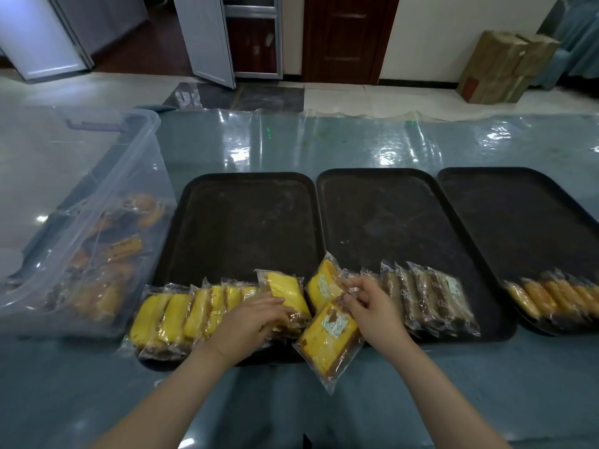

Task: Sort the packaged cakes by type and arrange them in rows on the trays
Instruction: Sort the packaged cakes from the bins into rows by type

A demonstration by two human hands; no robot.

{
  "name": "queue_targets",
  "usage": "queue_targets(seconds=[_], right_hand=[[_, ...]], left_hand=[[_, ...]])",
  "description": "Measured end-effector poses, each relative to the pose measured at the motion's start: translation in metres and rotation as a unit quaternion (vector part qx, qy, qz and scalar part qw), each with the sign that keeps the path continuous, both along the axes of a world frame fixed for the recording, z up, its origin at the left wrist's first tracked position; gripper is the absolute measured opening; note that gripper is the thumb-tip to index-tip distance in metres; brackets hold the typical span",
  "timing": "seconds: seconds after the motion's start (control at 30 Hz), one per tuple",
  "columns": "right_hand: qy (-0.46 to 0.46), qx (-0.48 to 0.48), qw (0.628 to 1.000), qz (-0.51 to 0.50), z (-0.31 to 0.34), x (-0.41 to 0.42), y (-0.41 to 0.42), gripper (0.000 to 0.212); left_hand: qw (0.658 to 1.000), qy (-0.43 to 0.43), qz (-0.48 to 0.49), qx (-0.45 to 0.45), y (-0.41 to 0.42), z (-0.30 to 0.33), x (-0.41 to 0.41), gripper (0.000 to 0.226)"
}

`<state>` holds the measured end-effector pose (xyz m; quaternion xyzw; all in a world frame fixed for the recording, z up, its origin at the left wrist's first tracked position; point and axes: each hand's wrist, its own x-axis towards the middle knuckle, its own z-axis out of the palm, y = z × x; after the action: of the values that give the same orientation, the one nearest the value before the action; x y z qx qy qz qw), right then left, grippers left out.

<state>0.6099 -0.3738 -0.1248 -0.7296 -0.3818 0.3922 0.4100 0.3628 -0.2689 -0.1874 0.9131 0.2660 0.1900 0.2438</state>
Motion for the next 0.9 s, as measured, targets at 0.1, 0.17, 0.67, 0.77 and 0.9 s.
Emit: queue_targets(seconds=[0.1,0.17,0.67,0.77,0.9], right_hand=[[-0.023,0.005,1.000,0.010,-0.001,-0.004,-0.001,0.022],[-0.033,0.009,0.999,0.006,0.000,-0.005,-0.002,0.020],[-0.330,0.014,0.932,0.149,-0.007,-0.039,-0.019,0.016],[-0.329,0.007,0.929,0.168,-0.005,-0.036,-0.019,0.021],[-0.312,0.030,0.928,0.201,-0.003,-0.033,-0.020,0.032]], left_hand=[[0.999,0.029,-0.031,-0.008,-0.005,-0.011,-0.005,0.028],[0.998,0.040,-0.056,0.001,-0.009,-0.018,-0.006,0.027],[0.987,0.092,-0.043,-0.124,-0.012,-0.001,0.003,0.047],[0.965,-0.011,0.104,-0.242,-0.016,0.010,0.003,0.045],[0.914,-0.060,0.196,-0.351,-0.012,0.034,0.019,0.021]])
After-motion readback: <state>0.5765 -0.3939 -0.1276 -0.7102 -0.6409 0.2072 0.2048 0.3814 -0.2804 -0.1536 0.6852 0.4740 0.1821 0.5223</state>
